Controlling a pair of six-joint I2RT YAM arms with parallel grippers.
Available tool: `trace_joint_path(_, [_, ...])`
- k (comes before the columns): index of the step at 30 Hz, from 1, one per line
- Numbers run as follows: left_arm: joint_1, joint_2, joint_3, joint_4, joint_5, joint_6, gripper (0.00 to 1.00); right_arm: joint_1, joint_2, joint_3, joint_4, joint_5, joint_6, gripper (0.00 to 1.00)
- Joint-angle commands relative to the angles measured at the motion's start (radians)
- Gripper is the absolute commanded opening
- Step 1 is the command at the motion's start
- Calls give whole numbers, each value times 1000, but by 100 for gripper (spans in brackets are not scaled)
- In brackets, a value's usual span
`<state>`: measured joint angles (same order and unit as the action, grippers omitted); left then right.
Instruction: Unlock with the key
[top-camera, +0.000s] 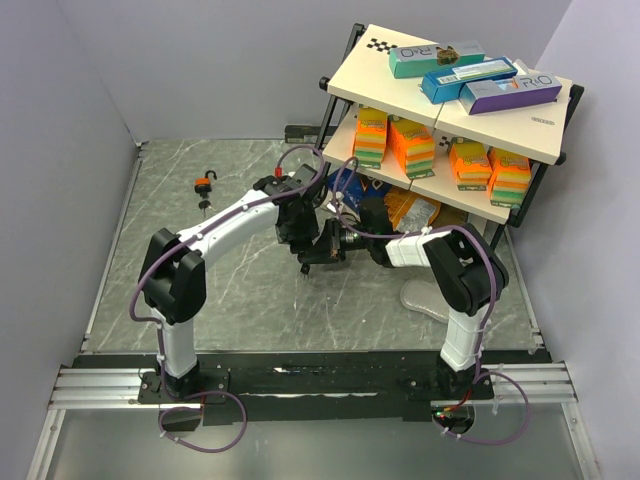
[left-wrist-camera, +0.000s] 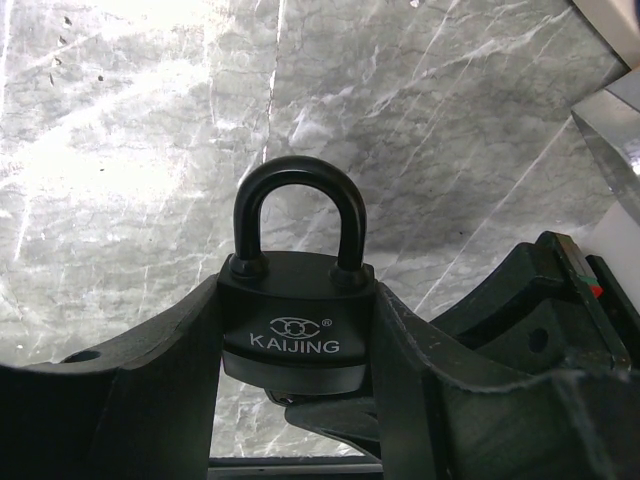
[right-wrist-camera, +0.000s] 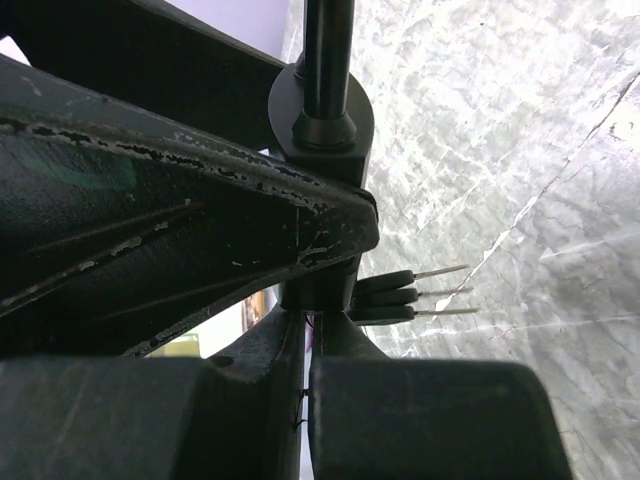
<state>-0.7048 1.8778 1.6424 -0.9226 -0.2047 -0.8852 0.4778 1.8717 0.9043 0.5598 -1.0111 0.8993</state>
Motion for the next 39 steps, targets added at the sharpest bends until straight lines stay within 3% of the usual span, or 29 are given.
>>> trace_joint_path(1, [-93, -15, 46, -223, 392, 3, 1, -54, 21, 107, 259, 306, -11, 0])
trace_joint_path(8, [-53, -140, -3, -88, 373, -24, 1, -102, -28, 91, 284, 256, 52, 0])
trace_joint_path(30, [10, -462, -211, 409, 562, -29, 1, -150, -218, 243, 158, 141, 164, 0])
trace_joint_path(39, [13, -442, -184, 369, 496, -27, 1, -148, -305, 281, -52, 144, 3, 0])
